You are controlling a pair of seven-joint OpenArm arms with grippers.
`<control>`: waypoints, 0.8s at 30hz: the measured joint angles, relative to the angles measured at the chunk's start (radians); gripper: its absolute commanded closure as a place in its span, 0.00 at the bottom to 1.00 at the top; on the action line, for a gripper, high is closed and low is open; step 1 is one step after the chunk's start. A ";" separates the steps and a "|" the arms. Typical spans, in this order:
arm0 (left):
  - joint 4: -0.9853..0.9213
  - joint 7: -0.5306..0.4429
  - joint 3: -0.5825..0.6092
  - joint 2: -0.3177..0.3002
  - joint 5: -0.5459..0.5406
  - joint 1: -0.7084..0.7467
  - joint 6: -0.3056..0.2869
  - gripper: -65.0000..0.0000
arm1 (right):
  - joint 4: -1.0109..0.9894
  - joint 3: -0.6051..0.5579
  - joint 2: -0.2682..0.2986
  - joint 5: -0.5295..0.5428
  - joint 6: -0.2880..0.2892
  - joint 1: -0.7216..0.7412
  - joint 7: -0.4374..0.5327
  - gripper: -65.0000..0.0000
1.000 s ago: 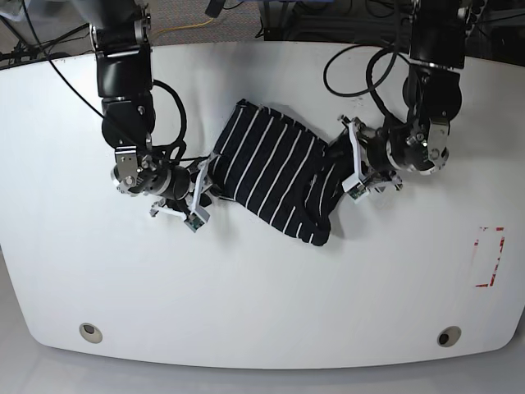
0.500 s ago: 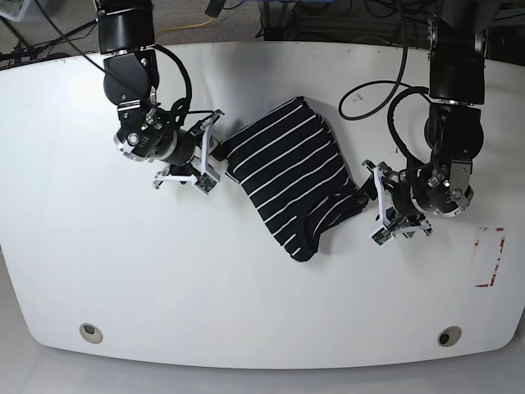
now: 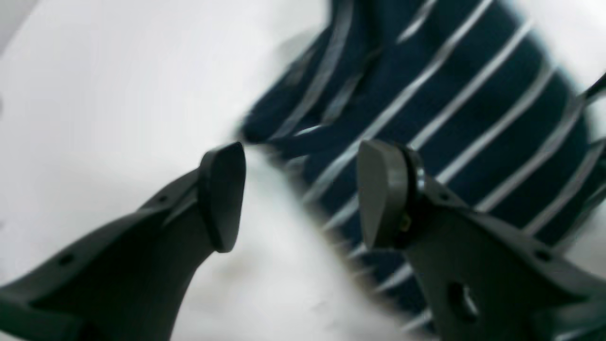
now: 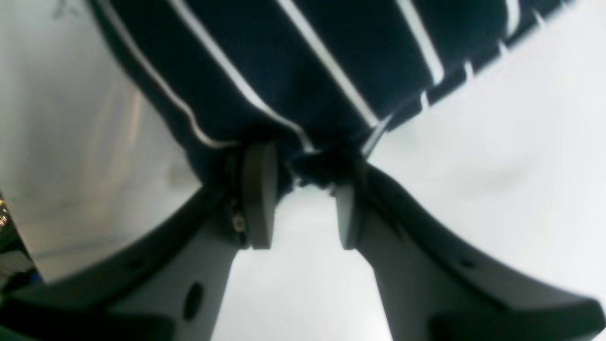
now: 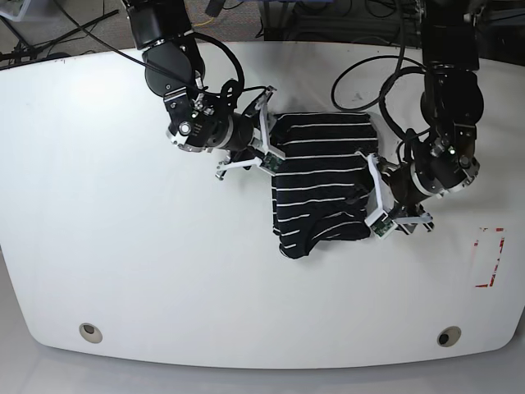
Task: Fold the T-shirt properly
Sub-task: 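Grasp the folded bundle's sides with both grippers and square it, then lift the folded shirt with the left gripper and carry it to the table edge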
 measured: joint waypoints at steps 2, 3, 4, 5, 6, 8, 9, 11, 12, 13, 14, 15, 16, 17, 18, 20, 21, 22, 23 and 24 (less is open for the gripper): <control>0.003 0.001 -0.001 0.027 0.002 0.023 0.000 0.46 | 0.000 0.000 0.002 0.007 0.000 0.002 0.000 0.71; 0.003 0.006 -0.001 0.044 0.004 0.034 0.014 0.45 | 0.000 0.002 0.004 0.005 0.000 0.002 -0.001 0.71; 0.003 0.008 -0.001 0.063 0.005 0.043 0.055 0.40 | 0.000 0.005 0.010 0.005 0.000 0.002 0.000 0.71; 0.003 0.010 -0.001 0.086 0.005 0.051 0.104 0.37 | 0.000 0.008 0.019 0.005 -0.001 0.003 0.000 0.71; 0.002 0.012 -0.001 0.105 0.010 0.055 0.138 0.32 | 0.000 0.012 0.027 0.006 0.000 0.002 -0.001 0.71; 0.000 0.011 -0.001 0.145 0.009 0.056 0.229 0.23 | 0.000 0.034 0.037 0.010 0.000 0.002 0.000 0.71; -0.006 0.011 -0.001 0.165 0.001 0.055 0.269 0.22 | 0.000 0.049 0.040 0.006 0.000 0.002 0.000 0.71; -0.016 0.006 -0.001 0.196 0.000 0.053 0.346 0.22 | 0.000 0.077 0.042 0.005 0.000 0.002 -0.002 0.71; -0.023 0.004 -0.001 0.217 0.007 0.055 0.388 0.22 | 0.000 0.097 0.042 0.006 -0.001 0.002 0.000 0.71; -0.033 0.004 0.011 0.225 0.013 0.055 0.407 0.22 | 0.000 0.106 0.043 0.002 -0.003 0.004 0.000 0.71; -0.048 -0.001 0.039 0.227 0.019 0.053 0.442 0.22 | -0.001 0.121 0.042 0.002 -0.003 0.005 -0.002 0.71; -0.064 0.000 0.066 0.230 0.043 0.053 0.462 0.22 | -0.001 0.129 0.042 0.002 -0.003 0.005 0.000 0.71; -0.084 0.001 0.102 0.233 0.075 0.053 0.496 0.22 | -0.001 0.143 0.041 0.005 -0.002 0.005 -0.002 0.71; -0.103 -0.001 0.137 0.236 0.103 0.055 0.518 0.22 | -0.001 0.159 0.038 0.005 -0.002 0.006 0.001 0.71; -0.118 -0.001 0.164 0.237 0.135 0.054 0.546 0.22 | -0.001 0.171 0.037 0.005 -0.002 0.005 0.000 0.71; -0.156 -0.020 0.228 0.238 0.199 0.053 0.571 0.22 | -0.001 0.207 0.037 0.010 0.000 0.005 0.000 0.71; -0.179 -0.050 0.249 0.238 0.216 0.056 0.578 0.22 | -0.001 0.230 0.037 0.005 0.000 0.005 0.000 0.71; -0.198 -0.080 0.257 0.236 0.230 0.059 0.578 0.22 | -0.001 0.250 0.038 0.002 -0.003 0.005 0.000 0.71; -0.213 -0.109 0.257 0.237 0.236 0.064 0.578 0.22 | -0.001 0.263 0.039 0.002 -0.003 0.005 -0.001 0.71; -0.232 -0.150 0.254 0.237 0.241 0.069 0.576 0.22 | -0.001 0.280 0.040 0.002 -0.003 0.005 -0.001 0.71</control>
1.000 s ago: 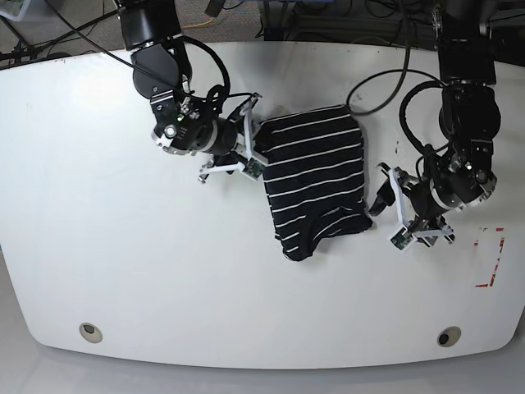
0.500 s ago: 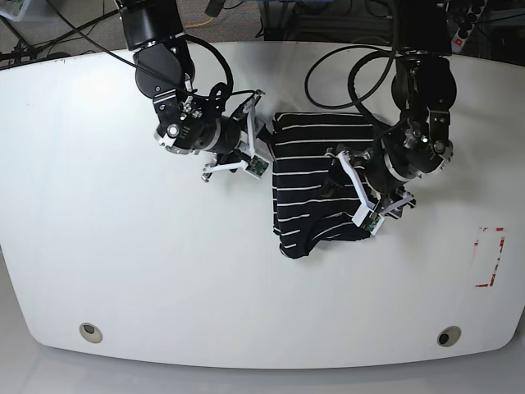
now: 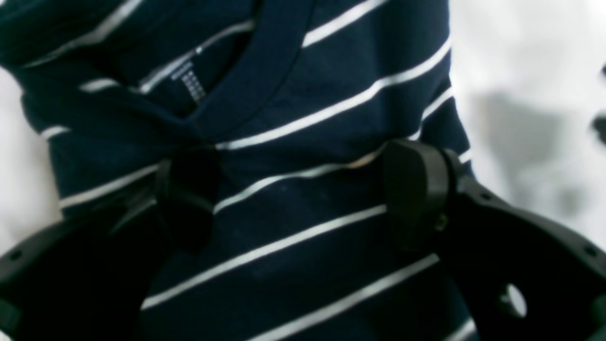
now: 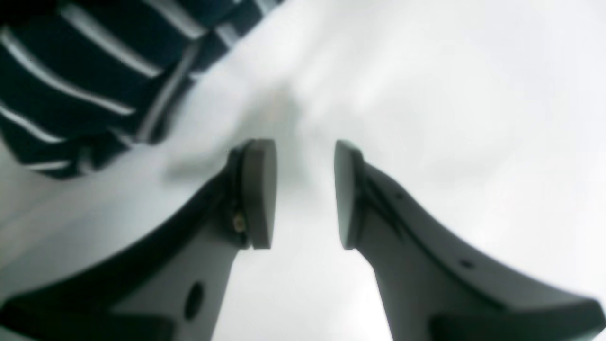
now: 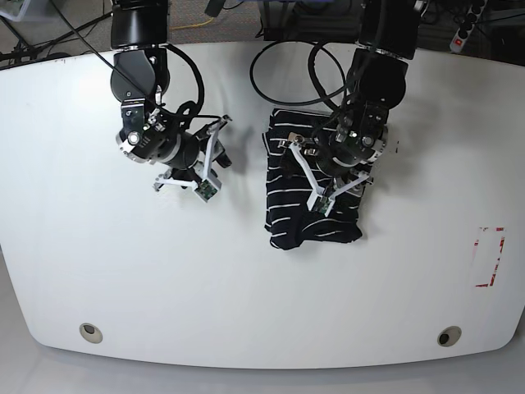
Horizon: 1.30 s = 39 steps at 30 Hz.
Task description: Fold the T-shirt properly
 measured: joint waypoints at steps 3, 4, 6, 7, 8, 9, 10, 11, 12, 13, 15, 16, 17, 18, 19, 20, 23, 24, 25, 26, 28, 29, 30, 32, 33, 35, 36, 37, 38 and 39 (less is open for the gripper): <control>-0.027 -0.034 -0.057 -0.008 -0.011 0.006 -0.013 0.22 | 0.000 0.042 0.000 0.001 0.000 0.000 0.001 0.71; -0.029 -0.034 -0.082 -0.021 -0.023 0.003 -0.027 0.22 | 0.001 0.059 -0.003 0.001 0.000 0.000 0.000 0.71; -0.031 -0.035 -0.116 -0.052 -0.024 0.000 -0.027 0.22 | 0.002 0.083 -0.003 0.000 0.000 0.000 0.000 0.71; -0.031 -0.037 -0.141 -0.082 -0.023 -0.001 -0.026 0.22 | 0.009 0.095 -0.003 -0.002 0.000 -0.001 -0.007 0.71; -0.031 -0.042 -0.162 -0.121 -0.019 -0.002 -0.028 0.22 | 0.016 0.106 0.000 -0.002 0.000 0.000 -0.020 0.71; -0.031 -0.043 -0.184 -0.163 -0.013 -0.002 -0.053 0.22 | 0.028 0.113 0.000 -0.002 0.000 0.000 -0.037 0.71; -0.033 -0.043 -0.205 -0.191 -0.010 -0.002 -0.084 0.22 | 0.039 0.117 0.000 -0.002 0.000 -0.001 -0.042 0.71; -0.036 -0.042 -0.225 -0.214 -0.008 -0.001 -0.122 0.22 | 0.050 0.118 -0.001 -0.001 0.000 -0.003 -0.050 0.71; -0.045 -0.041 -0.255 -0.245 -0.010 0.001 -0.157 0.22 | 0.066 0.118 0.000 -0.001 0.000 -0.003 -0.053 0.71; -0.061 -0.045 -0.293 -0.271 -0.013 0.003 -0.183 0.22 | 0.082 0.117 0.000 0.002 0.000 -0.004 -0.053 0.71; -0.108 -0.065 -0.375 -0.318 -0.022 0.005 -0.236 0.22 | 0.106 0.114 0.000 0.003 0.000 -0.003 -0.050 0.71; -0.134 -0.071 -0.409 -0.341 -0.031 0.004 -0.276 0.22 | 0.115 0.113 -0.001 0.002 0.000 -0.003 -0.049 0.71; -0.158 -0.069 -0.439 -0.367 -0.038 0.003 -0.296 0.22 | 0.119 0.112 0.000 0.001 0.001 -0.003 -0.048 0.71; -0.187 -0.071 -0.473 -0.397 -0.036 0.002 -0.326 0.22 | 0.121 0.112 0.000 0.000 0.000 -0.004 -0.049 0.71; -0.204 -0.068 -0.495 -0.418 -0.034 0.004 -0.344 0.22 | 0.121 0.113 0.000 0.000 0.000 -0.004 -0.048 0.71; -0.223 -0.074 -0.522 -0.436 -0.026 0.004 -0.373 0.22 | 0.120 0.112 -0.001 -0.001 0.000 -0.004 -0.050 0.71; -0.279 -0.093 -0.602 -0.498 0.003 0.035 -0.423 0.22 | 0.120 0.112 -0.002 0.000 0.003 -0.006 -0.052 0.71; -0.296 -0.116 -0.629 -0.515 0.002 0.050 -0.441 0.22 | 0.120 0.112 -0.003 0.000 0.003 -0.006 -0.052 0.71; -0.308 -0.128 -0.658 -0.533 -0.005 0.069 -0.455 0.22 | 0.120 0.112 -0.003 -0.001 0.003 -0.006 -0.053 0.71; -0.314 -0.133 -0.678 -0.541 -0.005 0.088 -0.468 0.22 | 0.120 0.112 -0.003 0.000 0.003 -0.005 -0.052 0.71; -0.319 -0.139 -0.719 -0.557 -0.003 0.114 -0.492 0.22 | 0.120 0.112 -0.003 0.005 0.003 -0.006 -0.052 0.71; -0.319 -0.137 -0.740 -0.562 0.004 0.122 -0.509 0.22 | 0.120 0.112 -0.003 0.003 0.003 -0.005 -0.052 0.71; -0.319 -0.133 -0.750 -0.563 0.005 0.127 -0.521 0.22 | 0.120 0.112 -0.003 0.003 0.003 -0.006 -0.052 0.71; -0.315 -0.125 -0.790 -0.559 0.011 0.132 -0.565 0.22 | 0.121 0.112 -0.003 0.003 0.003 -0.006 -0.053 0.71; -0.305 -0.113 -0.810 -0.555 0.012 0.134 -0.574 0.22 | 0.121 0.112 -0.003 0.003 0.003 -0.006 -0.052 0.71; -0.269 -0.104 -0.839 -0.545 0.022 0.143 -0.579 0.22 | 0.121 0.112 -0.003 0.004 0.003 -0.006 -0.052 0.71; -0.237 -0.095 -0.849 -0.542 0.024 0.149 -0.578 0.22 | 0.121 0.112 -0.003 0.003 0.003 -0.005 -0.052 0.71; -0.196 -0.076 -0.851 -0.541 0.031 0.151 -0.580 0.22 | 0.121 0.111 -0.003 0.004 0.003 -0.005 -0.052 0.71; -0.152 -0.054 -0.851 -0.537 0.038 0.150 -0.580 0.22 | 0.121 0.113 -0.003 0.003 0.003 -0.006 -0.052 0.71; -0.106 -0.034 -0.853 -0.528 0.040 0.146 -0.578 0.22 | 0.121 0.114 -0.003 0.003 0.003 -0.005 -0.052 0.71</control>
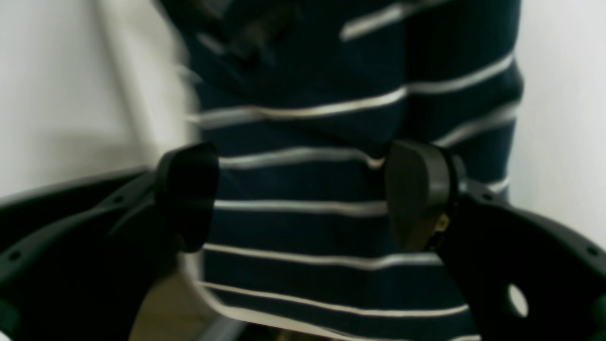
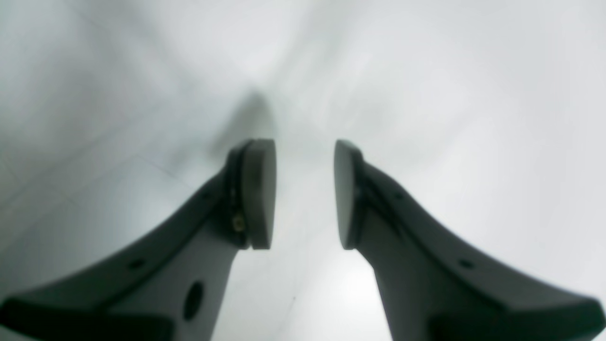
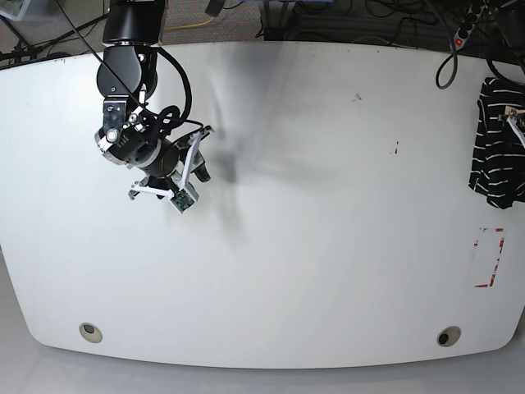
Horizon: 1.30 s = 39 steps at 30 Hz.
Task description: Fold the T-shirt properly
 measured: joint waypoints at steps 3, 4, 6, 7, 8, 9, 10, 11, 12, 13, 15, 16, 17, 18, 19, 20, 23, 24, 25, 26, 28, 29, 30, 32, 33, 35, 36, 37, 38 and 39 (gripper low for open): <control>0.141 0.025 0.005 0.041 -0.016 -0.011 -0.003 0.22 | 0.000 0.002 0.000 -0.006 0.000 0.000 0.007 0.71; 0.179 0.034 0.012 0.059 -0.015 -0.011 0.001 0.22 | 0.000 0.002 0.003 -0.006 0.001 0.000 0.022 0.71; 0.249 0.032 0.078 0.097 -0.012 -0.012 0.002 0.22 | 0.000 0.001 0.023 -0.005 0.000 0.000 0.076 0.71; 0.275 0.040 0.116 0.119 -0.003 -0.017 -0.002 0.22 | 0.000 0.001 0.034 -0.006 0.000 0.000 0.112 0.71; 0.294 0.040 0.138 0.134 -0.001 -0.020 -0.006 0.22 | -0.002 0.002 0.038 -0.010 0.000 0.000 0.135 0.71; 0.311 0.046 0.162 0.151 0.000 -0.024 0.010 0.22 | -0.003 0.005 0.043 -0.020 0.000 0.000 0.173 0.71; 0.331 0.041 0.188 0.177 -0.009 -0.030 0.039 0.22 | -0.007 0.005 0.048 -0.040 0.000 0.000 0.215 0.71; 0.342 0.020 0.216 0.204 -0.023 -0.037 0.095 0.22 | -0.013 0.005 0.054 -0.064 0.001 0.000 0.254 0.71; 0.345 -0.005 0.239 0.226 -0.016 -0.041 0.151 0.22 | -0.022 0.005 0.058 -0.097 0.001 -0.002 0.294 0.71; 0.347 -0.040 0.255 0.248 -0.007 -0.042 0.202 0.22 | -0.035 0.005 0.061 -0.129 0.000 -0.003 0.334 0.71; 0.344 -0.165 0.292 0.294 -0.011 -0.028 0.281 0.22 | -0.072 0.025 0.063 -0.182 0.001 -0.010 0.447 0.71; 0.341 -0.212 0.307 0.307 -0.007 -0.019 0.311 0.22 | -0.089 0.041 0.061 -0.194 0.004 -0.013 0.492 0.71; 0.335 -0.292 0.326 0.329 -0.006 -0.009 0.365 0.22 | -0.113 0.068 0.054 -0.198 0.011 -0.017 0.568 0.71; 0.323 -0.360 0.342 0.362 -0.010 0.005 0.414 0.22 | -0.140 0.104 0.049 -0.217 0.009 -0.018 0.636 0.71; 0.304 -0.418 0.367 0.385 -0.006 0.019 0.469 0.22 | -0.173 0.135 0.050 -0.240 0.007 -0.017 0.699 0.71; 0.291 -0.450 0.393 0.398 -0.004 0.032 0.513 0.22 | -0.200 0.157 0.051 -0.254 0.002 -0.016 0.732 0.71; 0.277 -0.531 0.481 0.419 -0.006 0.082 0.614 0.22 | -0.282 0.225 0.056 -0.266 -0.006 -0.018 0.853 0.71; 0.277 -0.546 0.504 0.420 -0.014 0.094 0.647 0.22 | -0.304 0.243 0.056 -0.267 -0.008 -0.022 0.881 0.71; 0.279 -0.564 0.528 0.420 -0.013 0.107 0.687 0.22 | -0.327 0.260 0.054 -0.264 -0.007 -0.030 0.912 0.71; 0.280 -0.579 0.544 0.420 -0.010 0.121 0.709 0.22 | -0.341 0.270 0.055 -0.259 -0.009 -0.041 0.931 0.71; 0.289 -0.613 0.576 0.415 -0.011 0.169 0.731 0.22 | -0.360 0.288 0.056 -0.247 -0.023 -0.079 0.975 0.71; 0.301 -0.642 0.597 0.413 -0.010 0.194 0.760 0.22 | -0.364 0.293 0.055 -0.246 -0.033 -0.101 1.001 0.71; 0.311 -0.660 0.612 0.415 -0.011 0.220 0.766 0.22 | -0.367 0.294 0.057 -0.249 -0.047 -0.127 1.015 0.71; 0.333 -0.661 0.634 0.416 -0.012 0.278 0.784 0.22 | -0.368 0.296 0.059 -0.246 -0.054 -0.176 1.035 0.71; 0.346 -0.661 0.643 0.417 -0.013 0.301 0.795 0.22 | -0.365 0.295 0.059 -0.246 -0.055 -0.196 1.038 0.71; 0.385 -0.665 0.650 0.418 -0.015 0.367 0.812 0.22 | -0.337 0.294 0.058 -0.208 -0.055 -0.263 1.038 0.71; 0.399 -0.663 0.648 0.416 -0.015 0.400 0.822 0.22 | -0.329 0.294 0.058 -0.179 -0.053 -0.295 1.036 0.71; 0.420 -0.666 0.645 0.414 -0.015 0.430 0.834 0.22 | -0.315 0.293 0.058 -0.147 -0.053 -0.322 1.041 0.71; 0.433 -0.670 0.643 0.413 -0.015 0.461 0.835 0.22 | -0.305 0.293 0.057 -0.129 -0.052 -0.344 1.043 0.71; 0.450 -0.671 0.642 0.413 -0.015 0.505 0.836 0.22 | -0.288 0.293 0.058 -0.114 -0.053 -0.383 1.042 0.71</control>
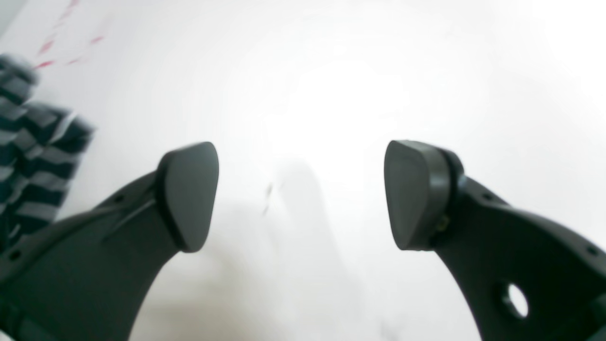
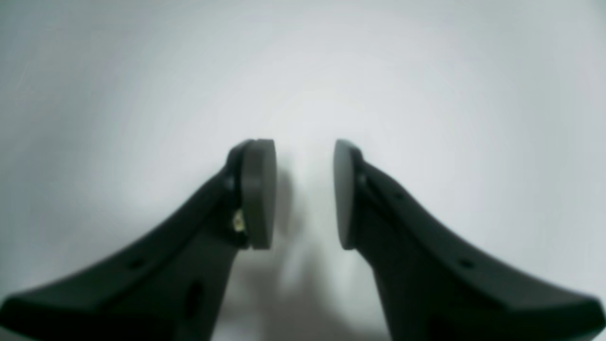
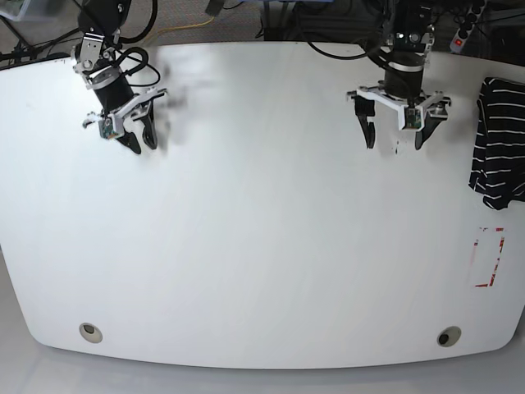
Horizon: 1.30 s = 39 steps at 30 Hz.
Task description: Fold the T-shirt properly
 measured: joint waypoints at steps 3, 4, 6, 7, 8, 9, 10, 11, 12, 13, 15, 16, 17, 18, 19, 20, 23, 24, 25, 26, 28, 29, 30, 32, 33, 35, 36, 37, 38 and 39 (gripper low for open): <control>0.026 -0.003 0.004 0.001 -0.003 0.087 -0.001 0.22 | 0.040 0.027 -0.007 0.009 0.000 -0.076 -0.006 0.71; 0.031 -0.004 0.006 0.000 -0.004 0.119 -0.003 0.22 | 0.057 0.038 -0.008 0.019 -0.001 -0.104 0.000 0.71; 0.036 -0.014 0.004 0.003 -0.005 0.176 -0.004 0.22 | 0.084 0.047 -0.007 0.035 -0.008 -0.155 0.005 0.71; 0.037 -0.018 0.004 0.003 -0.003 0.212 -0.001 0.22 | 0.097 0.049 -0.008 0.053 -0.010 -0.190 0.003 0.71; 0.038 -0.025 0.003 0.002 -0.004 0.249 -0.001 0.22 | 0.105 0.048 -0.011 0.080 -0.011 -0.223 0.006 0.71; 0.038 -0.051 0.002 0.002 -0.004 0.280 -0.001 0.22 | 0.112 0.047 -0.016 0.102 -0.011 -0.253 0.008 0.71; 0.039 -0.085 0.002 0.002 -0.005 0.307 -0.001 0.22 | 0.118 0.046 -0.019 0.120 -0.008 -0.280 0.006 0.71; 0.040 -0.115 0.002 0.002 -0.004 0.331 -0.001 0.22 | 0.122 0.045 -0.022 0.137 -0.005 -0.308 0.003 0.71; 0.043 -0.147 0.002 0.002 -0.004 0.362 -0.002 0.22 | 0.126 0.044 -0.022 0.160 0.001 -0.341 0.007 0.71; 0.043 -0.151 0.001 0.002 -0.004 0.386 -0.001 0.22 | 0.126 0.044 -0.021 0.167 0.003 -0.364 0.007 0.71; 0.044 -0.175 0.000 0.000 -0.004 0.444 -0.001 0.22 | 0.127 0.046 -0.021 0.190 -0.012 -0.412 0.032 0.71; 0.045 -0.177 0.000 0.001 -0.004 0.477 -0.002 0.22 | 0.128 0.047 -0.022 0.203 -0.014 -0.440 0.059 0.71; 0.045 -0.169 0.000 0.001 -0.005 0.502 -0.001 0.22 | 0.128 0.048 -0.022 0.217 -0.013 -0.466 0.065 0.71; 0.045 -0.168 0.002 0.001 -0.004 0.524 -0.001 0.22 | 0.129 0.046 -0.021 0.224 -0.014 -0.489 0.085 0.71; 0.045 -0.171 0.002 0.001 -0.004 0.544 -0.002 0.22 | 0.129 0.046 -0.022 0.240 -0.011 -0.515 0.101 0.71; 0.045 -0.173 0.002 0.001 -0.004 0.565 -0.002 0.22 | 0.129 0.043 -0.023 0.254 -0.009 -0.547 0.120 0.71; 0.045 -0.175 -0.002 -0.001 -0.004 0.615 -0.002 0.22 | 0.122 0.041 -0.024 0.297 -0.008 -0.626 0.140 0.71; 0.044 -0.175 -0.002 -0.003 -0.004 0.633 -0.002 0.22 | 0.115 0.040 -0.024 0.309 -0.002 -0.650 0.159 0.71; 0.039 -0.176 -0.002 -0.004 -0.004 0.643 -0.002 0.22 | 0.107 0.040 -0.024 0.322 -0.002 -0.668 0.163 0.71; 0.027 -0.179 0.000 -0.005 -0.004 0.648 -0.002 0.22 | 0.095 0.040 -0.024 0.332 -0.002 -0.681 0.173 0.71; -0.017 -0.181 0.002 -0.007 -0.003 0.642 -0.004 0.22 | 0.067 0.039 -0.027 0.338 0.000 -0.702 0.193 0.71; -0.051 -0.182 0.002 -0.008 -0.003 0.632 -0.005 0.22 | 0.050 0.040 -0.039 0.339 -0.001 -0.703 0.197 0.71; -0.080 -0.184 0.003 -0.008 -0.004 0.620 -0.003 0.22 | 0.035 0.040 -0.041 0.337 -0.001 -0.703 0.197 0.71; -0.169 -0.174 0.005 -0.008 -0.004 0.571 -0.006 0.22 | -0.014 0.038 -0.055 0.338 0.010 -0.696 0.195 0.71; -0.213 -0.175 0.008 -0.008 -0.005 0.546 -0.006 0.22 | -0.040 0.034 -0.060 0.332 0.020 -0.692 0.196 0.71; -0.291 -0.185 0.023 -0.008 -0.004 0.490 -0.002 0.22 | -0.085 0.033 -0.064 0.328 0.035 -0.673 0.197 0.71; -0.340 -0.178 0.031 -0.008 -0.004 0.458 -0.006 0.22 | -0.117 0.025 -0.063 0.312 0.033 -0.657 0.198 0.71; -0.378 -0.179 0.042 -0.008 -0.004 0.432 -0.003 0.22 | -0.148 0.011 -0.062 0.282 0.023 -0.639 0.196 0.71; -0.421 -0.187 0.052 -0.008 -0.004 0.403 -0.003 0.22 | -0.180 -0.005 -0.057 0.249 0.015 -0.617 0.205 0.71; -0.464 -0.187 0.058 -0.006 -0.003 0.377 -0.007 0.22 | -0.210 -0.020 -0.055 0.206 0.019 -0.593 0.204 0.71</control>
